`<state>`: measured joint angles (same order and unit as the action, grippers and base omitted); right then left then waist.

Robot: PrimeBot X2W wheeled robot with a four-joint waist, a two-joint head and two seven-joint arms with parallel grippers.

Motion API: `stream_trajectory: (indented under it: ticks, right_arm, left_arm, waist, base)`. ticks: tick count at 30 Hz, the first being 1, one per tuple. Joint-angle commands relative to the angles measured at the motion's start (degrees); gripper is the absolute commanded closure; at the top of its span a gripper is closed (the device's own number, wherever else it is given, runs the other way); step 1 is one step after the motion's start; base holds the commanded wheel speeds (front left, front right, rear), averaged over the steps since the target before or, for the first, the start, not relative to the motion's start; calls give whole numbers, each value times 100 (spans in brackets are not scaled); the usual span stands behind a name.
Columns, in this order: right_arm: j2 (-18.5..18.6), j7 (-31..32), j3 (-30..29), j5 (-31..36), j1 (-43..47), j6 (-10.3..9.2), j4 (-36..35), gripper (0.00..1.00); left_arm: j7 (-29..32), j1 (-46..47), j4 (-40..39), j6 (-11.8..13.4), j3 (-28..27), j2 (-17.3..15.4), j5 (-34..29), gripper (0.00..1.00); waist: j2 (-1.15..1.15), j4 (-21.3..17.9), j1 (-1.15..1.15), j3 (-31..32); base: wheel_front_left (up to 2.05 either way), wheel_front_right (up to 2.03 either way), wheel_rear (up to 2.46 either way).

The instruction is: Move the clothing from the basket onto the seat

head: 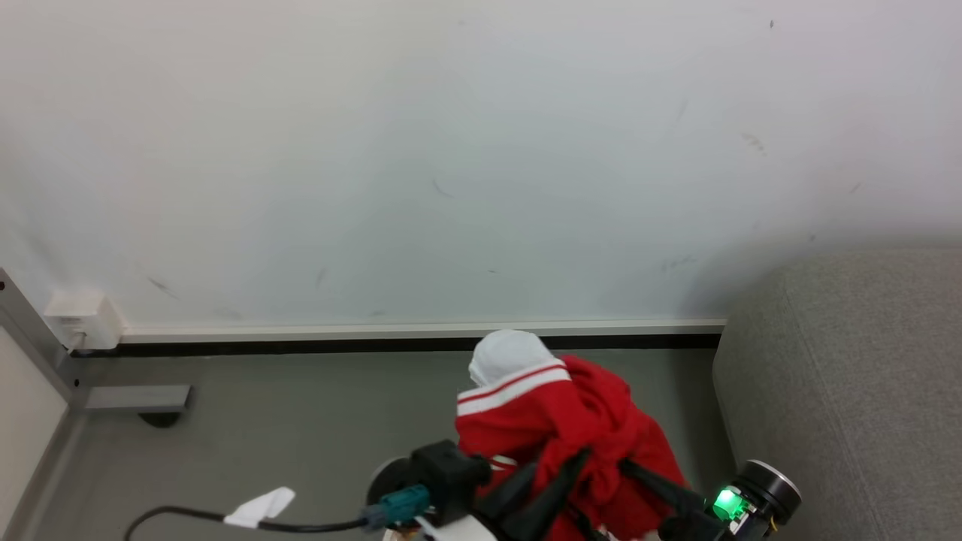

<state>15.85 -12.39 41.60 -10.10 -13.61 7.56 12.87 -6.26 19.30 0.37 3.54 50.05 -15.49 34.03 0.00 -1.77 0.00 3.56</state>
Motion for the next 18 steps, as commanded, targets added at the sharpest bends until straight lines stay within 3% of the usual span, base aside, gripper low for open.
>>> stream_trajectory:
  ticks: [1, 3, 5, 13, 14, 15, 16, 17, 18]
  right_arm:
    - [-11, -9, 11, -2, -98, -13, 45, 0]
    - [-101, -59, 61, -45, -176, -13, 134, 0]
    - [-172, -110, 94, -177, -221, -13, 181, 97]
    - [-110, -247, -16, -651, -186, -14, 195, 100]
    - [-99, -247, -99, -691, -141, -14, 170, 100]
    - [-77, -255, -189, -715, -105, -14, 138, 100]
    - [-72, -267, -297, -768, -51, -14, 106, 100]
    - [-66, -277, -411, -827, 2, -14, 77, 100]
    - [-43, -281, -495, -849, 31, -14, 41, 100]
  left_arm:
    - [31, 43, -46, -42, 17, 28, 107, 100]
    - [149, 47, -66, -125, 115, 52, 150, 100]
    - [197, 56, -43, -152, 155, 72, 157, 100]
    - [100, -41, 154, -61, 139, 36, 145, 100]
    - [95, -47, 183, -43, 128, 19, 121, 93]
    - [66, -62, 205, -6, 118, 13, 113, 66]
    - [43, -78, 231, 4, 109, 8, 104, 56]
    - [29, -91, 261, 36, 104, 2, 88, 13]
    - [-8, -96, 292, 62, 94, -4, 72, 0]
  waist:
    - [0, 10, 0, 10]
    - [0, 27, 0, 25]
    - [0, 39, 0, 33]
    - [0, -25, 0, 28]
    - [0, -48, 0, 20]
    - [0, -75, 0, 12]
    - [0, -108, 0, 7]
    - [0, -149, 0, 4]
    - [0, -198, 0, -3]
  base:
    - [0, 0, 0]
    - [0, 0, 0]
    - [0, 0, 0]
    - [0, 0, 0]
    - [0, 0, 0]
    - [0, 0, 0]
    - [0, 0, 0]
    - [0, 0, 0]
    - [0, 0, 0]
